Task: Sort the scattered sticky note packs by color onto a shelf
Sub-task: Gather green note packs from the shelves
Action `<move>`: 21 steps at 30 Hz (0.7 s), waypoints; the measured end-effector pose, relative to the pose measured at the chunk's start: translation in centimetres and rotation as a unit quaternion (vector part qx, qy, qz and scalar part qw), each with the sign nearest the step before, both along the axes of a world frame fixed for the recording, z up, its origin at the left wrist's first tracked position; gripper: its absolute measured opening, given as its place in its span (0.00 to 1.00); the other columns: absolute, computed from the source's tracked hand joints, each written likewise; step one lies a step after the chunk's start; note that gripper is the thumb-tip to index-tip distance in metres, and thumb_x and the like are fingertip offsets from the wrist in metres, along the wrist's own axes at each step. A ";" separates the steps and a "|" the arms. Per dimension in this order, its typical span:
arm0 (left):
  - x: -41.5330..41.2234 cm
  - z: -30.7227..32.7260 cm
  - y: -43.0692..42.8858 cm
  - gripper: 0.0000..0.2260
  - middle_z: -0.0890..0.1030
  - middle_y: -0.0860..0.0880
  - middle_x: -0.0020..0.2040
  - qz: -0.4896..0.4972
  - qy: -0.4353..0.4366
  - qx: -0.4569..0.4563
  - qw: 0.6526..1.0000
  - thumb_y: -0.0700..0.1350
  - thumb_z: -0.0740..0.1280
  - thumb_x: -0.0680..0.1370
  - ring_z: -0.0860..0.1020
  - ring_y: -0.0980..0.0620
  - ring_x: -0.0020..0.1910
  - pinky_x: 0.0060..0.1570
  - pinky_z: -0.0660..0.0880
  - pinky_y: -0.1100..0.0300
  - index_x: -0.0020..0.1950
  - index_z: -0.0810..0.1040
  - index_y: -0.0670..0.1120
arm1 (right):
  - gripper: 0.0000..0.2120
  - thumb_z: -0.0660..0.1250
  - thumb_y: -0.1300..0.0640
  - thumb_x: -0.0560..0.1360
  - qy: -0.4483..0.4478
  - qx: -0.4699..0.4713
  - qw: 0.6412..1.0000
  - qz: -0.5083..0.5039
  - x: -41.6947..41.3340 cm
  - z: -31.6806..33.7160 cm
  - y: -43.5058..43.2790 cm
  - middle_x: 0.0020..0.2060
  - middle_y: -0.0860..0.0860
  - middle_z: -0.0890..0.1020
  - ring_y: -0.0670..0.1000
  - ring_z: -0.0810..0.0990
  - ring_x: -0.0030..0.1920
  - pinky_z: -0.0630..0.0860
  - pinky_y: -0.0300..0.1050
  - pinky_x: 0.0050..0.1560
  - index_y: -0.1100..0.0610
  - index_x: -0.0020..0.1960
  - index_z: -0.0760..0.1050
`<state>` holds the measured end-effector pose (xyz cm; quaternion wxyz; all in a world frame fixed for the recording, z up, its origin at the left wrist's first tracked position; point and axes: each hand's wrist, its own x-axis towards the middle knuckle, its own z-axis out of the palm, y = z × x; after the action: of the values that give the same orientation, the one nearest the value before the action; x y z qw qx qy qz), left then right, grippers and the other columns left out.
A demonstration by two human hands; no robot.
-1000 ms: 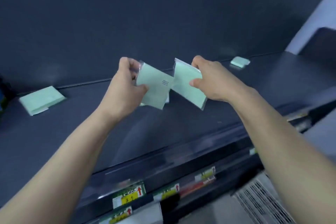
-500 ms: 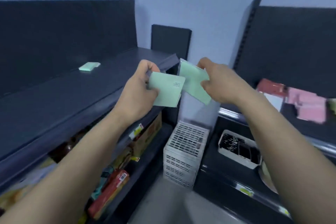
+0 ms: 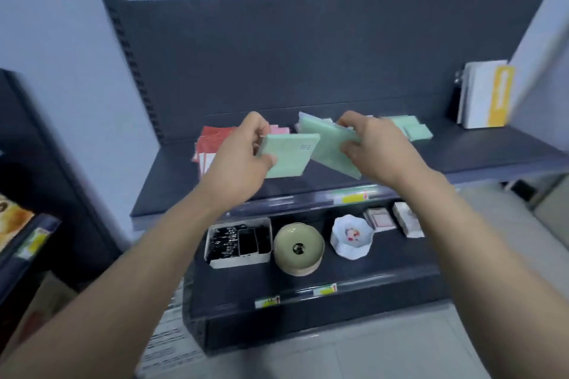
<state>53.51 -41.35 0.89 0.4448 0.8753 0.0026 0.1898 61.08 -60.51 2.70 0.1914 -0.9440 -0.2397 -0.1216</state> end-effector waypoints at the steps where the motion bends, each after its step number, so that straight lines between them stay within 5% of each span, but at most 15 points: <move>1: 1.6 -0.1 -1.3 0.11 0.76 0.48 0.42 -0.016 0.008 0.003 1.000 0.34 0.64 0.74 0.74 0.46 0.42 0.43 0.72 0.51 0.45 0.65 0.47 | 0.13 0.61 0.62 0.76 0.009 -0.001 1.000 -0.024 0.9 -0.3 -1.5 0.45 0.57 0.77 0.60 0.76 0.49 0.74 0.51 0.46 0.53 0.59 0.72; 8: 13.1 -0.9 -8.1 0.13 0.78 0.49 0.53 -0.122 0.021 0.000 0.992 0.33 0.63 0.74 0.77 0.46 0.50 0.45 0.75 0.50 0.50 0.68 0.50 | 0.16 0.61 0.61 0.76 0.023 -0.011 0.987 -0.158 8.3 -1.3 -10.1 0.48 0.60 0.78 0.61 0.75 0.47 0.73 0.49 0.46 0.50 0.62 0.73; 14: 23.4 -0.8 -10.3 0.12 0.79 0.47 0.51 -0.167 0.029 -0.002 0.986 0.33 0.64 0.73 0.78 0.44 0.50 0.45 0.76 0.49 0.47 0.72 0.51 | 0.14 0.60 0.62 0.76 0.006 -0.034 0.974 -0.223 16.8 -0.4 -13.3 0.40 0.56 0.75 0.58 0.72 0.41 0.70 0.46 0.40 0.55 0.60 0.74; 21: 32.5 -1.3 -13.2 0.09 0.80 0.45 0.49 -0.188 0.051 -0.007 0.981 0.34 0.64 0.73 0.78 0.44 0.49 0.45 0.75 0.49 0.47 0.72 0.47 | 0.13 0.61 0.61 0.76 0.020 -0.038 0.957 -0.286 25.2 -1.9 -17.1 0.46 0.60 0.79 0.58 0.71 0.42 0.72 0.48 0.41 0.54 0.60 0.75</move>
<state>85.96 -54.58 -0.37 0.4784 0.8653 -0.1381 0.0582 86.28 -77.63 0.80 0.1175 -0.9819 0.0402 -0.1430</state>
